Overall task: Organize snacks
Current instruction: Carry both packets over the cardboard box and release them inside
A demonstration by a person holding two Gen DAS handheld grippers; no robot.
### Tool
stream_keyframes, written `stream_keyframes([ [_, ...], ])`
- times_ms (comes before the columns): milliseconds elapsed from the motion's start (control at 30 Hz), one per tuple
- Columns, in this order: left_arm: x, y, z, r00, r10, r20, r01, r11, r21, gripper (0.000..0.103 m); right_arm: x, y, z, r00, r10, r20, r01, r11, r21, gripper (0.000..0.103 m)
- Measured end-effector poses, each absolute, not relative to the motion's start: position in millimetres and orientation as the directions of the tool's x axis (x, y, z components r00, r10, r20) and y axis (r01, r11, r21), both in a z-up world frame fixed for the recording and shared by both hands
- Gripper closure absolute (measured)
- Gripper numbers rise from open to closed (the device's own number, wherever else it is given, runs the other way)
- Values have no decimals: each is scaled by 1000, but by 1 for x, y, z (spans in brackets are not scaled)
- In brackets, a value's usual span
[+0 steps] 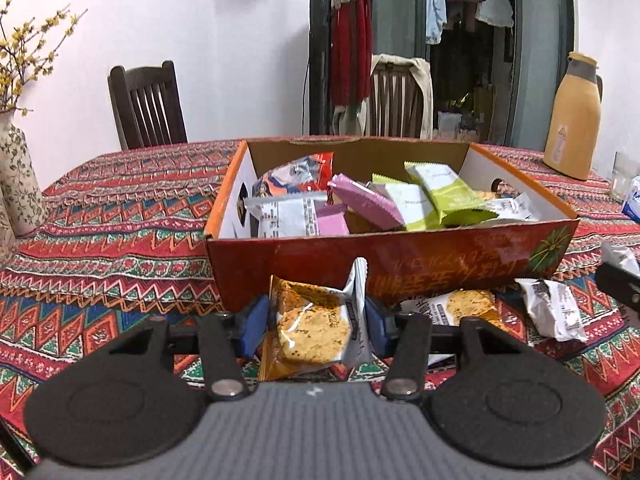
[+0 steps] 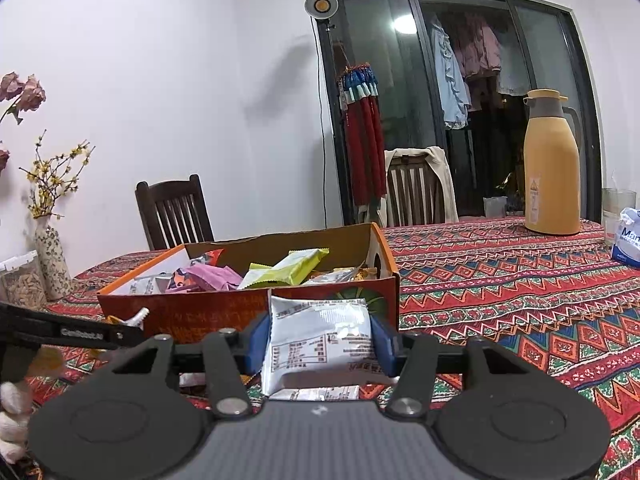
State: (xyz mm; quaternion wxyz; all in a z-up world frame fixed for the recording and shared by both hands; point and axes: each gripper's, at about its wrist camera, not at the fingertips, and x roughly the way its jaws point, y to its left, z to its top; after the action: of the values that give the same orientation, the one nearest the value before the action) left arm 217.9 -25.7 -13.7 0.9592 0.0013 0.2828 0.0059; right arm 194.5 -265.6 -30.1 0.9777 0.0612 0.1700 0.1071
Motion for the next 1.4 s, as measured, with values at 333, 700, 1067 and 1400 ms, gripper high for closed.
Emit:
stream_keyframes([
  [333,202,-28,13,877,-28,-480,19,1000,-25,51,186,-256,-24,948,172,-266,-158,985,76,51],
  [700,211,-32,54,908,-19,-419,11,1000,-20,51,195,-251,18,972,172,-162,-166,985,46,51],
  [1067,240,-36,78,927,2,-376,-18,999,-38,51,239,-239,43,972,191,-136,-187,981,45,51],
  [1400,287,-33,81,935,61,-350,-81,996,-44,51,297,-222,47,972,192,-137,-189,981,32,51],
])
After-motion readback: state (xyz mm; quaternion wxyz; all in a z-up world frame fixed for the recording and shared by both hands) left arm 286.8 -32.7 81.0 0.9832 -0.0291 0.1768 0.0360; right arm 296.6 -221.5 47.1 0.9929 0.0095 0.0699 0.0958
